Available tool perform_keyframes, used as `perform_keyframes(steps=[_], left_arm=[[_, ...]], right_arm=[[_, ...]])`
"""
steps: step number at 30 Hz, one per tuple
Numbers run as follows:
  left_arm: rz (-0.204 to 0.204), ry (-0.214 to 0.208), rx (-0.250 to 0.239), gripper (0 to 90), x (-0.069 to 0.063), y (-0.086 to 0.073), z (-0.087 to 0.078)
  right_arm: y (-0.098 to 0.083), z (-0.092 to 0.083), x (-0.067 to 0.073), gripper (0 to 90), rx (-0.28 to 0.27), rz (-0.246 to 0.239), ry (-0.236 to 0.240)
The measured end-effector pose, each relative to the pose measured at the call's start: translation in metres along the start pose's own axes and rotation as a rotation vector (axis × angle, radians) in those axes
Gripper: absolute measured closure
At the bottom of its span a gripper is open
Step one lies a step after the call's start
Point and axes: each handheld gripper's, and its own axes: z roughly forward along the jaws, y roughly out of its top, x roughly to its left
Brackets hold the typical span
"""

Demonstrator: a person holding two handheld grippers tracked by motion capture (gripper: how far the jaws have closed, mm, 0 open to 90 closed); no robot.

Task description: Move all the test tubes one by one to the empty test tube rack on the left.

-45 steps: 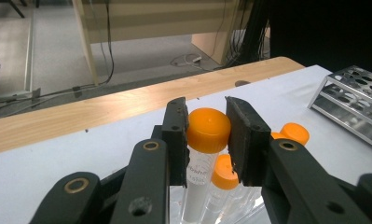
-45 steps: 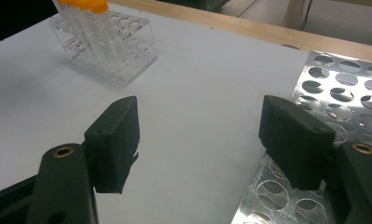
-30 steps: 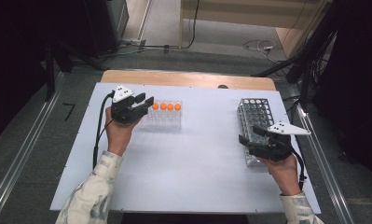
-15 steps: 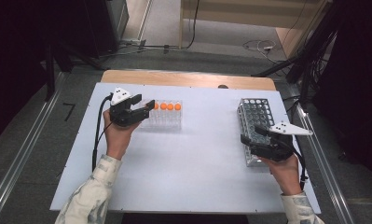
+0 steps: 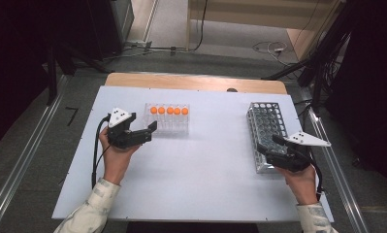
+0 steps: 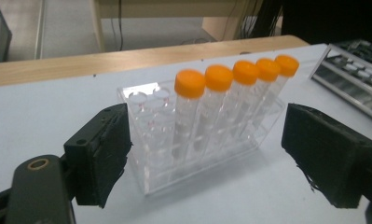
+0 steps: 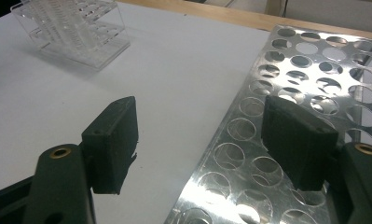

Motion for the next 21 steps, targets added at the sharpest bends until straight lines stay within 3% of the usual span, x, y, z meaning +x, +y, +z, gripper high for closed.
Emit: perform_keyframes(steps=[11,21], left_arm=[[0.012,0.032,-0.011,12.7,-0.007,-0.022,-0.022],[0.002,0.025,-0.002,12.4,-0.007,-0.033,-0.036]], right_arm=[[-0.011,-0.011,-0.007,25.2,-0.018,0.006,-0.027],[-0.017,-0.016,-0.011,24.8,-0.013,0.019,-0.039]])
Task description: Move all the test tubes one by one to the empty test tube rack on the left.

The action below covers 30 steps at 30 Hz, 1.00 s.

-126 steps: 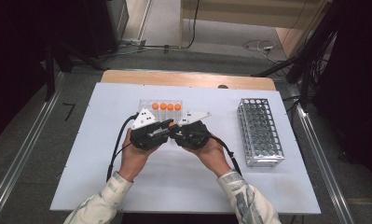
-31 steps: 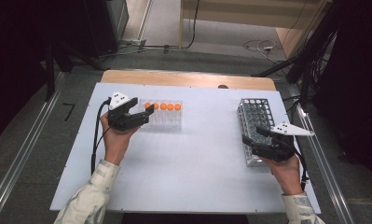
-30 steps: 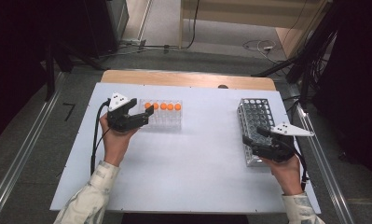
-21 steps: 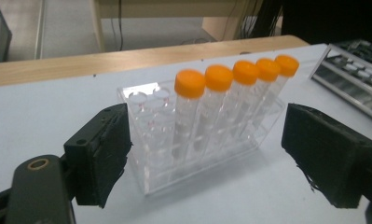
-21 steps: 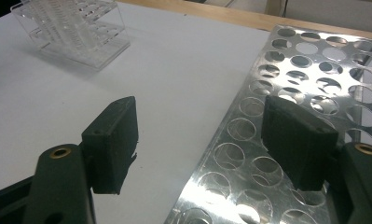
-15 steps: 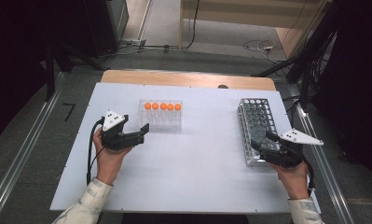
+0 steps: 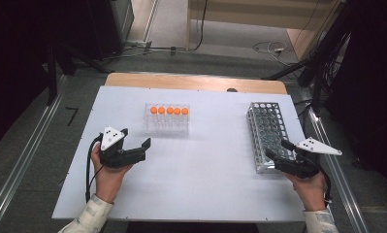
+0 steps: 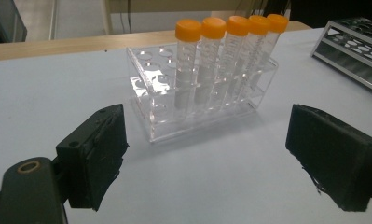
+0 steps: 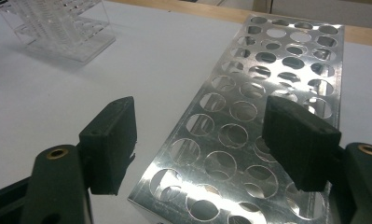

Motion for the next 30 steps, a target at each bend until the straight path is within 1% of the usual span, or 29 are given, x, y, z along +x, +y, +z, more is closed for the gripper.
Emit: perform_keyframes(steps=[4,7,11,12,18,19,22,26,30], left_arm=[[-0.010,0.011,0.001,12.4,0.003,-0.005,-0.006],[-0.018,0.020,-0.005,12.5,0.005,-0.007,-0.010],[-0.015,0.030,-0.005,12.5,0.006,-0.010,-0.014],[-0.014,0.039,-0.008,12.4,0.006,-0.010,-0.015],[-0.023,0.048,-0.007,12.4,0.008,-0.015,-0.020],[-0.017,0.054,-0.006,12.4,0.009,-0.016,-0.020],[-0.017,0.061,-0.001,12.5,0.009,-0.019,-0.021],[-0.014,0.060,0.010,12.5,0.009,-0.022,-0.023],[-0.018,0.062,0.008,12.5,0.010,-0.024,-0.026]], right_arm=[[-0.003,-0.002,-0.002,24.3,0.002,0.012,-0.007],[-0.005,-0.004,-0.003,24.3,-0.001,0.011,-0.009],[-0.006,-0.007,-0.004,24.2,-0.007,0.009,-0.012],[-0.007,-0.008,-0.004,24.2,-0.007,0.011,-0.014],[-0.011,-0.011,-0.007,24.0,-0.005,0.018,-0.019],[-0.012,-0.011,-0.008,24.0,-0.002,0.019,-0.022],[-0.013,-0.014,-0.009,24.0,-0.004,0.022,-0.026],[-0.015,-0.017,-0.010,23.9,-0.006,0.024,-0.031],[-0.018,-0.020,-0.012,23.9,-0.006,0.029,-0.034]])
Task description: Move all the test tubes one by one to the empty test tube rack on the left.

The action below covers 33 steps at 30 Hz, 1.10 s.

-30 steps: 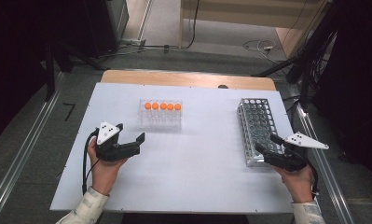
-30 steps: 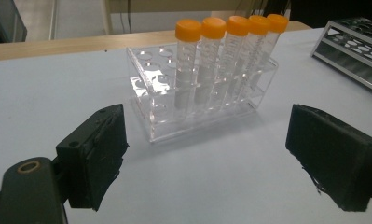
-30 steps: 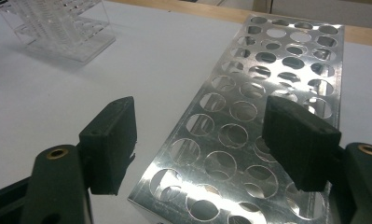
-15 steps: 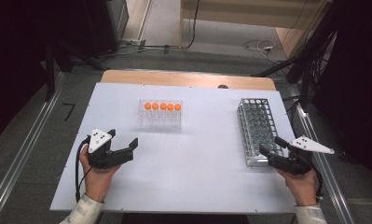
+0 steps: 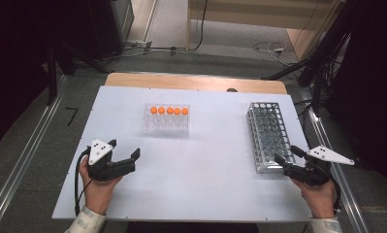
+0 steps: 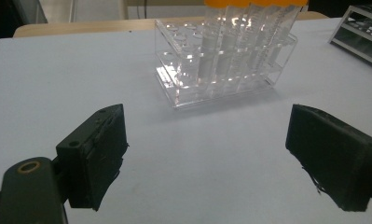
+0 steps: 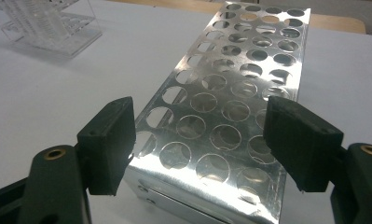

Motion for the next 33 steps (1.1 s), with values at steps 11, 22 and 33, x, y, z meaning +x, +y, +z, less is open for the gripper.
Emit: perform_keyframes(steps=[11,22,33], left_arm=[[-0.008,0.001,0.005,12.5,0.005,-0.005,-0.007],[-0.019,0.028,0.008,12.6,0.014,-0.011,-0.014],[-0.039,0.065,0.023,12.6,0.027,-0.019,-0.023]], right_arm=[[-0.009,-0.011,-0.007,23.7,-0.002,0.023,-0.022],[-0.017,-0.018,-0.014,23.2,0.002,0.033,-0.048],[-0.024,-0.024,-0.022,23.0,0.006,0.059,-0.070]])
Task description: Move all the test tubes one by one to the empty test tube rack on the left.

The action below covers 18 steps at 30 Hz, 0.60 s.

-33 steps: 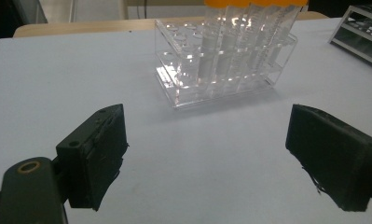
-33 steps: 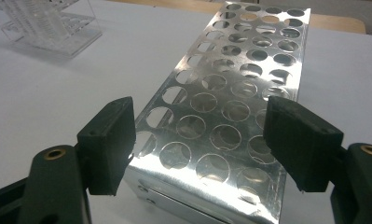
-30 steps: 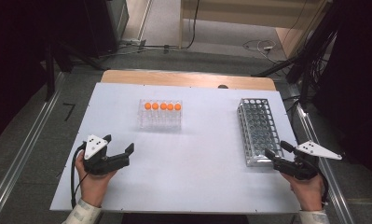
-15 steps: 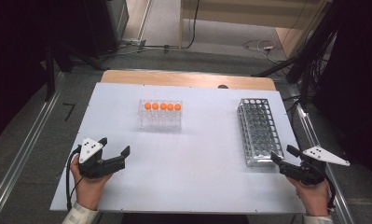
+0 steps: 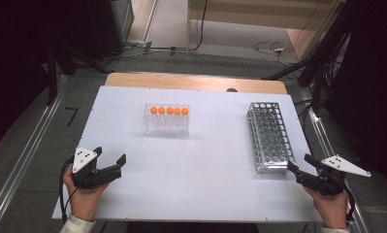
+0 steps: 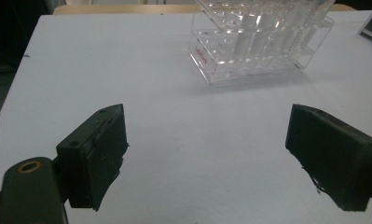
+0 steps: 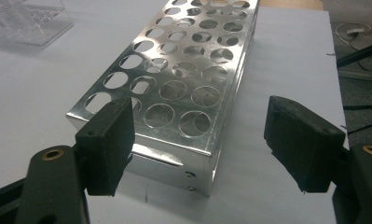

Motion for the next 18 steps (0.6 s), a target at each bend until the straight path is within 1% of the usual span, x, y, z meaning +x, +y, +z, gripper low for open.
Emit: perform_keyframes(steps=[13,18], left_arm=[[-0.029,0.034,0.013,12.6,0.013,-0.009,-0.004],[-0.030,0.045,0.026,12.6,0.016,-0.012,-0.002]], right_arm=[[-0.007,-0.007,-0.010,23.0,-0.001,0.029,-0.024],[-0.010,-0.010,-0.016,23.0,-0.001,0.044,-0.036]])
